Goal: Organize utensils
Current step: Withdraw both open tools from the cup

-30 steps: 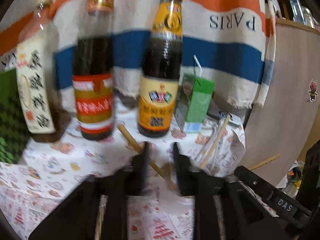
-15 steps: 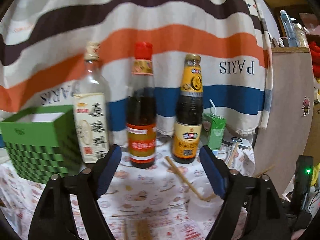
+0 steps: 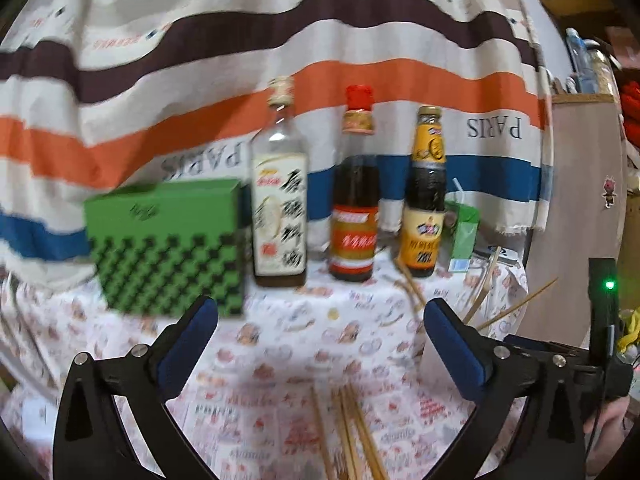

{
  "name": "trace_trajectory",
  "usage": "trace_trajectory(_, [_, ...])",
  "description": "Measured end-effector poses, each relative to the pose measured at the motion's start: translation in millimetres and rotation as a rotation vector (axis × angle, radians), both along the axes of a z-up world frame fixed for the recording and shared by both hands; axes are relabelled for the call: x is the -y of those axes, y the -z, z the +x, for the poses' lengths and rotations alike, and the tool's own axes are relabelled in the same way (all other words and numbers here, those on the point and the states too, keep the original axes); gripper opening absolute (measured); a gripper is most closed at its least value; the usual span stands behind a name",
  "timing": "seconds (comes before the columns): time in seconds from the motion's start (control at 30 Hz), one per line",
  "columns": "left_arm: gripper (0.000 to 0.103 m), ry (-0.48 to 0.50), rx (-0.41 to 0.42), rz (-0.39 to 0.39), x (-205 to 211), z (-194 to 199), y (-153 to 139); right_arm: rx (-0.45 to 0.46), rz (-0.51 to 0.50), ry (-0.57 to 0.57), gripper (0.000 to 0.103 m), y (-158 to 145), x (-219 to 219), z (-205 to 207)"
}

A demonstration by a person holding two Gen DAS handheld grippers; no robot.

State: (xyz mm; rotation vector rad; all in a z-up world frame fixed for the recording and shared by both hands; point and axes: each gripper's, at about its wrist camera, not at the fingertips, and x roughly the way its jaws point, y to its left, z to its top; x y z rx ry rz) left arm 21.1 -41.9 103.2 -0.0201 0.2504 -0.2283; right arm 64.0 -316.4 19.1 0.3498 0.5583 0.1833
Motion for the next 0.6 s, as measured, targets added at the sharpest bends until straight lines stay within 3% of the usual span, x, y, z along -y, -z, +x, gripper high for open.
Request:
trace_trajectory(0.1, [0.102,-0.08,-0.007,0.022,-15,-12,12,-0.029,0.008,-0.017,0.086,6,-8,2])
trace_trajectory(0.2, [0.102,-0.12,0.011,-0.014,-33,-20,27,-0.036,-0.028,-0.008,0.086,10,-15,2])
trace_trajectory(0.47, [0.103,-0.131,-0.11,-0.044,-54,-3,52,-0.038,-0.067,-0.02,0.086,12,-32,-2])
trace_trajectory(0.6, [0.103,-0.146,-0.2,-0.114,-62,8,69,-0.026,-0.118,0.012,0.086,19,-44,-5])
